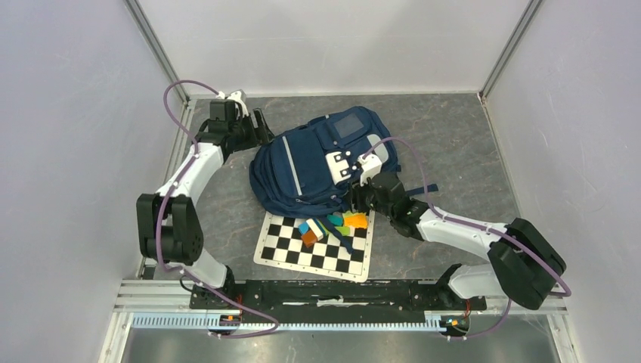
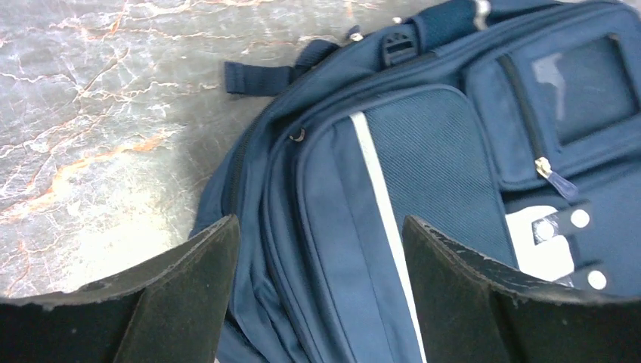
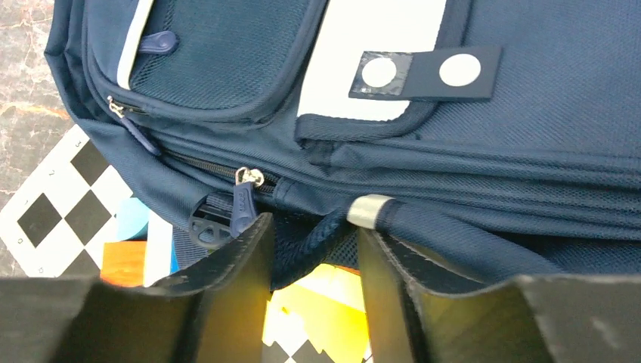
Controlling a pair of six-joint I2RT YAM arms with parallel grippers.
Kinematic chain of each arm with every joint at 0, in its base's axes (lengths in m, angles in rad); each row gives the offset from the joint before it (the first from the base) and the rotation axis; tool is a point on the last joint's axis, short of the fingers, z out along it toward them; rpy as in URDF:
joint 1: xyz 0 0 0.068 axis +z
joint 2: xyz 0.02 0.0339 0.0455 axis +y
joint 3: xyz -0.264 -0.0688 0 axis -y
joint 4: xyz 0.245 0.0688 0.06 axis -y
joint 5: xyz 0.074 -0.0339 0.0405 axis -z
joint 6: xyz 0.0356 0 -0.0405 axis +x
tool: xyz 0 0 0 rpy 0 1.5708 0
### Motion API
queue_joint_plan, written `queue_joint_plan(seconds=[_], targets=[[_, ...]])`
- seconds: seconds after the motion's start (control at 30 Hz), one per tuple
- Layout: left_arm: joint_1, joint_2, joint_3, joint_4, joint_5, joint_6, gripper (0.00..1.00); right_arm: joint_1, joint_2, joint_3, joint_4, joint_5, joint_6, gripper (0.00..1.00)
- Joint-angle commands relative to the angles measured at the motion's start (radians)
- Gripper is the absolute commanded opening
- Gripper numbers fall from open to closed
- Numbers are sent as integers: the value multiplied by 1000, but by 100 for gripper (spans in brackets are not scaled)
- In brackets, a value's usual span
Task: Pack the student bag
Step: Adjust the student bag at the center of the board, then unzip the student bag at the center of the board.
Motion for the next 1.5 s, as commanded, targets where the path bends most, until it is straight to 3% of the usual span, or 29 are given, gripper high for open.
queue_joint_plan(seconds=[0.0, 0.1, 0.2, 0.33, 0.43, 0.6, 0.83, 1.17, 1.47], targets=[[-31, -177, -39, 29, -4, 73, 85, 22, -65, 85, -1, 12, -74, 57], [-87, -293, -118, 47, 57, 136, 86, 22, -114, 97, -53, 68, -163, 72], [-158, -362, -196, 75, 216, 274, 86, 22, -158, 101, -97, 83, -218, 79], [-242, -361, -246, 36, 317, 539, 86, 22, -227, 73, -127, 86, -223, 80], [-267, -316, -242, 6, 357, 631, 83, 22, -293, 22, -119, 86, -198, 81], [-342, -239, -189, -112, 300, 761, 73, 23, -381, -45, -117, 94, -172, 82], [-416, -187, -178, -141, 176, 835, 63, 22, -432, -72, -118, 97, -158, 83], [-428, -107, -119, -167, 141, 896, 49, 21, -440, -84, -117, 73, -139, 83], [-442, -62, -100, -204, 130, 897, 46, 22, -451, -95, -129, 87, -140, 83]])
